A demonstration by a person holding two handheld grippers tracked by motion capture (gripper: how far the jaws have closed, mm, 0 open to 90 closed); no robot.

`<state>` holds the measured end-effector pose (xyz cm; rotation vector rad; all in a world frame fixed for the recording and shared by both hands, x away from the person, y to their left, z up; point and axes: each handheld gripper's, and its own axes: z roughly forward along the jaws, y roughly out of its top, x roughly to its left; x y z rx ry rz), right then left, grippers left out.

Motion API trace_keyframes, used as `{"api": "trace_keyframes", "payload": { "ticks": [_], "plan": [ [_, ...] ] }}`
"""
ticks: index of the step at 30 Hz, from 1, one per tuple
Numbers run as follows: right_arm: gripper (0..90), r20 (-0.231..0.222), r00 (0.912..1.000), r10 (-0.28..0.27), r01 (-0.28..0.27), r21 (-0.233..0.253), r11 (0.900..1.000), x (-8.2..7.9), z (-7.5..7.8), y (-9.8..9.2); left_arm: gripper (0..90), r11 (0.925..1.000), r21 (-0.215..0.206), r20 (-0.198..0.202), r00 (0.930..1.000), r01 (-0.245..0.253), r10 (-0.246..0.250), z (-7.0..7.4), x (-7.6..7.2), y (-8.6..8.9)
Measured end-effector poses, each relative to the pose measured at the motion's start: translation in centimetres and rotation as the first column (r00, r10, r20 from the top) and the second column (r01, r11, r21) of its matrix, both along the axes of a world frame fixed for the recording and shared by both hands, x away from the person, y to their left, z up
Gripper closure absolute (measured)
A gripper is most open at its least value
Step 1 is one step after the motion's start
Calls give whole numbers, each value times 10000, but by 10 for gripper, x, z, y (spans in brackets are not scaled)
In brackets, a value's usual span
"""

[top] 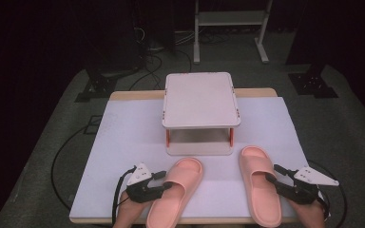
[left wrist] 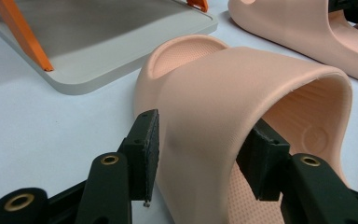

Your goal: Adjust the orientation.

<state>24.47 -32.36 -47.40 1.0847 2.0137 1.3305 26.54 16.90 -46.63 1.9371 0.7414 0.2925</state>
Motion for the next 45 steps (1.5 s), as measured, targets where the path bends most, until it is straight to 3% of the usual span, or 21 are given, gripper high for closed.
{"api": "trace_keyframes", "payload": {
  "ticks": [15, 32, 45],
  "plan": [
    [605, 379, 9982, -472, 491, -506, 9975, 1, 1, 6, 593, 10000, -17, 88, 10000, 13, -13, 0, -1, 0],
    [687, 277, 9995, -174, 191, -643, 9978, 1, 5, 12, 675, 9995, -75, 156, 9994, -303, 304, 2, 0, 6],
    [750, 151, 9998, 119, -109, -649, 9978, 1, 7, 15, 710, 9979, -386, 189, 9985, -511, 519, 4, 0, 12]
  ]
}}
